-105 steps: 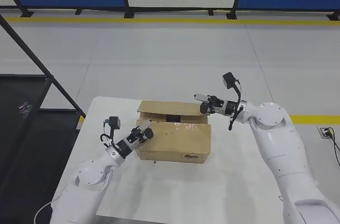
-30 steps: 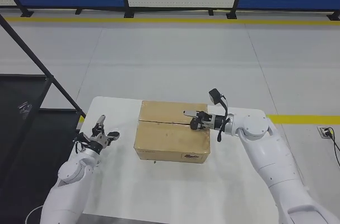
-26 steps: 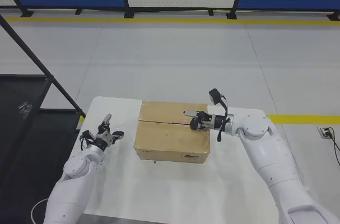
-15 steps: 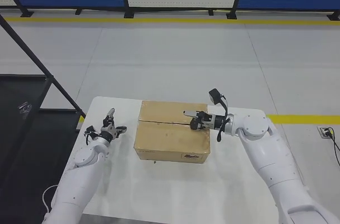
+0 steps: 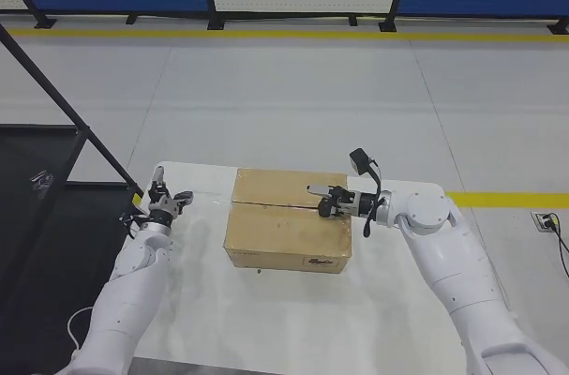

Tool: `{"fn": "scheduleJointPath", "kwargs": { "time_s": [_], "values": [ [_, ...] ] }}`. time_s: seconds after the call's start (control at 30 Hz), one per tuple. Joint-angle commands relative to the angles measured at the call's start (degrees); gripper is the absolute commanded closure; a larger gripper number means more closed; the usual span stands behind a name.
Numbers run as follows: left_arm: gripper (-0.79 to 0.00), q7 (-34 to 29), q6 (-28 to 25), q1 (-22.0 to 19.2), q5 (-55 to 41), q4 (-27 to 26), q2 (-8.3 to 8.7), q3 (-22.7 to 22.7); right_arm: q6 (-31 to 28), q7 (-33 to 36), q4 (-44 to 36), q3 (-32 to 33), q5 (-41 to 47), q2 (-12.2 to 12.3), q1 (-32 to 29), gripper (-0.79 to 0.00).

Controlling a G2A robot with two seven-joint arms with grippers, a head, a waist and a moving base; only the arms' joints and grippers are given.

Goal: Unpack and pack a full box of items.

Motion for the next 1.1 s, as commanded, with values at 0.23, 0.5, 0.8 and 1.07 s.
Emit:
{"fn": "scheduleJointPath", "kwargs": {
  "time_s": [0.23,0.5,0.8,1.07],
  "values": [
    [-0.785,1.8,-3.4,3.0,2.2,-4.9,0.68,-1.8,0.0,0.0,0.0,0.0,0.0,0.0,0.0,-0.785],
    [-0.785,6.1,-4.1,5.1,3.0,-7.8,1.36,-4.4,0.0,0.0,0.0,0.0,0.0,0.0,0.0,-0.785],
    [-0.785,7.2,-1.1,4.8,3.4,-6.5,1.61,-5.8,0.0,0.0,0.0,0.0,0.0,0.0,0.0,-0.785],
    [-0.785,5.4,0.7,8.2,4.5,-6.1,1.52,-5.5,0.0,0.0,0.0,0.0,0.0,0.0,0.0,-0.785]
  ]
}}
